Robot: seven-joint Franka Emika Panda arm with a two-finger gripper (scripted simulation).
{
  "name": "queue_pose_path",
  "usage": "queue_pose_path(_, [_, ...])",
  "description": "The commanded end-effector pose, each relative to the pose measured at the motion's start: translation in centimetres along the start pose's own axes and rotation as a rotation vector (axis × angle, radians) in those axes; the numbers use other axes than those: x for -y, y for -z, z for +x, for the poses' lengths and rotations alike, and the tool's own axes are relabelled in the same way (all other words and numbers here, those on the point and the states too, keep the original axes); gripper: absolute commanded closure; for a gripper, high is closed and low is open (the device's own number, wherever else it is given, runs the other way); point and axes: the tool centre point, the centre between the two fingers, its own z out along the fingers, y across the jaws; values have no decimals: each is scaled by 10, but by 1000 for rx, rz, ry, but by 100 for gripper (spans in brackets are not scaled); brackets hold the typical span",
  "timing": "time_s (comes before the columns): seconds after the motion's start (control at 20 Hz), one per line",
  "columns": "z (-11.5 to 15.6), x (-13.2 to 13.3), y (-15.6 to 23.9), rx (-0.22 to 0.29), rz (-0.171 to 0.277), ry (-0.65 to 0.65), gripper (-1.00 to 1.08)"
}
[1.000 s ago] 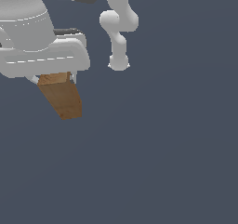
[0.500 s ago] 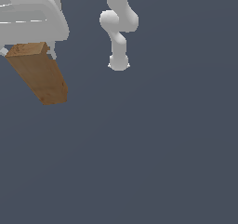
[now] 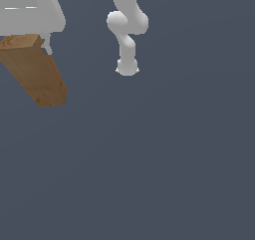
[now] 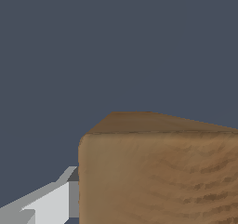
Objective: Pick up the object and move it to a goal position.
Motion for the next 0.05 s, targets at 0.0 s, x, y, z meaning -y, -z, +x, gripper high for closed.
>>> queue_pose_path(0.0, [0,0,7,-9,-5,1,108])
